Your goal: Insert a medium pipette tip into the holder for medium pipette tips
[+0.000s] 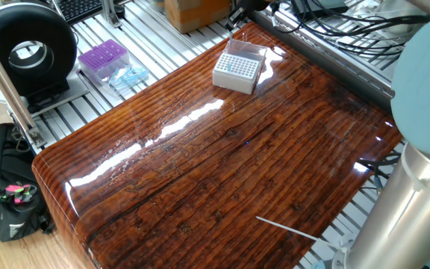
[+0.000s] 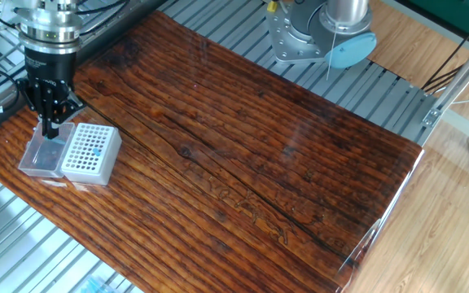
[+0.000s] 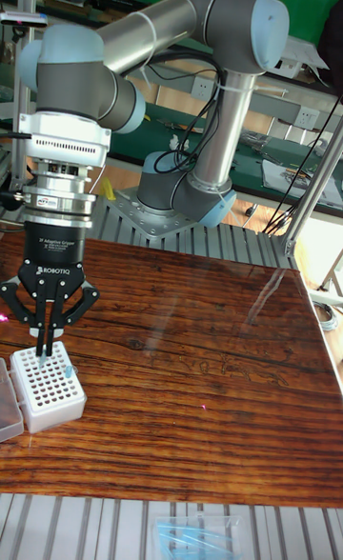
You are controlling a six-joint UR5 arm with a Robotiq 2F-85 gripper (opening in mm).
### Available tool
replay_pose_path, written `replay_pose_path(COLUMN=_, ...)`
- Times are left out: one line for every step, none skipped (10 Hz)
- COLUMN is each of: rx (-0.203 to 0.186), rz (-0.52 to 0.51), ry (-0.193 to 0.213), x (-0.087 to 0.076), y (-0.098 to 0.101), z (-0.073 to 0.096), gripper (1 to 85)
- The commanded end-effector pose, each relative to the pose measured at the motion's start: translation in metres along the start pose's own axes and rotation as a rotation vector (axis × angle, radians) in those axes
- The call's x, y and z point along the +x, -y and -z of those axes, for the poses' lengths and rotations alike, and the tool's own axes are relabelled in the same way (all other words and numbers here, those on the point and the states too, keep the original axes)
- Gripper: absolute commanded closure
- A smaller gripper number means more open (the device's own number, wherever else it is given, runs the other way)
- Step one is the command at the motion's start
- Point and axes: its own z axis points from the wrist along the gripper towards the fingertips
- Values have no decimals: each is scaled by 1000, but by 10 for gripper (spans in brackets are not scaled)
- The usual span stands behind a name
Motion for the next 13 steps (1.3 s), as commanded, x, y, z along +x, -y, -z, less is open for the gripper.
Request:
replay_pose_path(rx=-4, rz=-16, ry=54, x=-13, y=-1, z=-6, gripper=823)
replay_pose_path(rx=0, rz=-13, ry=57, x=-10, y=1, z=-12, gripper=823)
replay_pose_path(rx=1, rz=-6, ry=57, x=-6, y=0, z=-17, gripper=807)
replay_pose_path(rx=4, rz=-3, ry=57, x=-4, y=1, z=-17, gripper=807)
replay_pose_path(rx=3, rz=-4, ry=57, x=-3, y=0, z=-15, gripper=807)
replay_pose_path(rx=3, rz=-2, ry=57, x=-3, y=0, z=-16, gripper=807)
replay_pose_path(rx=5, rz=-2, ry=59, x=-4, y=-1, z=-18, gripper=807)
replay_pose_path(rx=4, rz=-4, ry=61, x=-5, y=-2, z=-20, gripper=807)
replay_pose_path(rx=3, rz=-6, ry=62, x=-5, y=-4, z=-21, gripper=803)
replay_pose_path(rx=2, rz=-7, ry=54, x=-2, y=-4, z=-22, gripper=803)
replay_pose_path(rx=4, rz=-6, ry=44, x=2, y=-3, z=-22, gripper=803)
replay_pose_path(rx=6, rz=-8, ry=39, x=4, y=-3, z=-23, gripper=803)
replay_pose_path(rx=6, rz=-8, ry=39, x=6, y=-2, z=-25, gripper=803)
